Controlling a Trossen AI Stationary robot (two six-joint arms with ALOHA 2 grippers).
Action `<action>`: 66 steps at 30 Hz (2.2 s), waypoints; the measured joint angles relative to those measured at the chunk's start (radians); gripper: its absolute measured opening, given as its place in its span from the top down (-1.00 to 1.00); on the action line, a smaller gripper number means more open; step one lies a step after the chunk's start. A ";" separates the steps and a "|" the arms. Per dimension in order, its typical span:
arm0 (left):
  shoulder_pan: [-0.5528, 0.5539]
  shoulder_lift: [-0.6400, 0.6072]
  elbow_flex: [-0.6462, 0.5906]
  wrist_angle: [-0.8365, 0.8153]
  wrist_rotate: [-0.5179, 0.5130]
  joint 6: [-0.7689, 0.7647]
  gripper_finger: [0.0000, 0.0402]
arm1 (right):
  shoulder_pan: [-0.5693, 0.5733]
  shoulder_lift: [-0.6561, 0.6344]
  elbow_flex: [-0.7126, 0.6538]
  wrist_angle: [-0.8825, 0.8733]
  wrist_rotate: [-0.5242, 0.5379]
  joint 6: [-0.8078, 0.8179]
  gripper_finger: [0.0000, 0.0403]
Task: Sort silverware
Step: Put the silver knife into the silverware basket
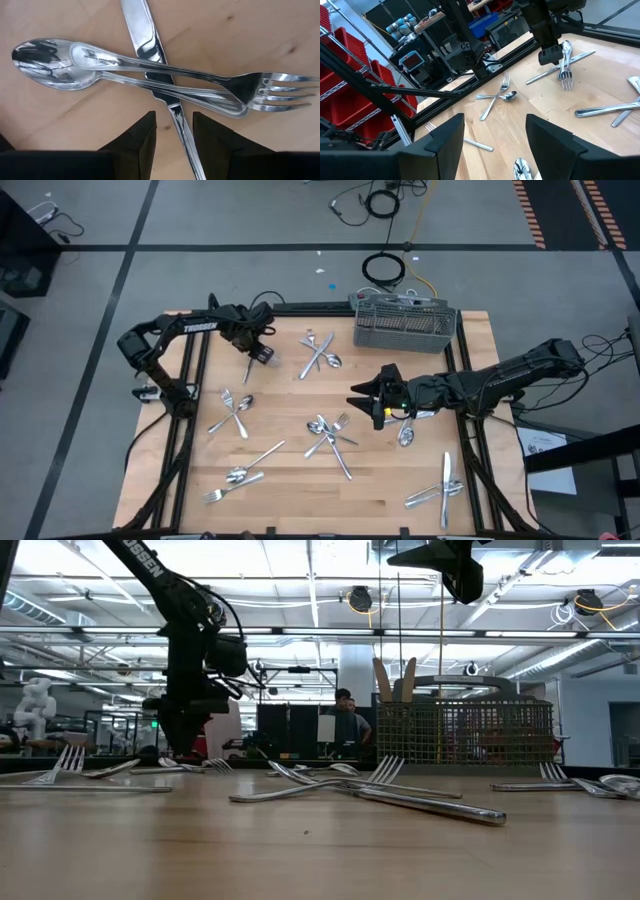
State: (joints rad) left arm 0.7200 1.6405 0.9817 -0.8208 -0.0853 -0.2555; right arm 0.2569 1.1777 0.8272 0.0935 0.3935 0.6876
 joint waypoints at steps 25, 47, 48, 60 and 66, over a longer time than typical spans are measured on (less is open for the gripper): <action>0.000 0.000 -0.072 0.092 0.045 -0.054 0.32 | 0.004 0.000 0.000 -0.001 -0.003 -0.003 -0.01; 0.000 0.053 -0.071 0.098 0.055 -0.080 0.41 | 0.074 0.000 0.000 -0.001 -0.003 0.008 -0.01; 0.000 0.053 -0.071 0.098 0.055 -0.080 0.46 | 0.074 0.000 0.000 -0.001 -0.003 0.008 -0.01; 0.000 0.053 -0.070 0.095 0.054 -0.080 0.77 | 0.089 0.000 0.000 -0.001 -0.003 0.008 -0.01; 0.000 0.039 -0.067 0.043 0.066 -0.080 0.78 | 0.092 0.000 0.000 -0.009 -0.003 0.008 -0.01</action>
State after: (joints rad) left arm 0.7200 1.6792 0.9142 -0.7781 -0.0189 -0.3356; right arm 0.3492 1.1776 0.8272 0.0845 0.3908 0.6956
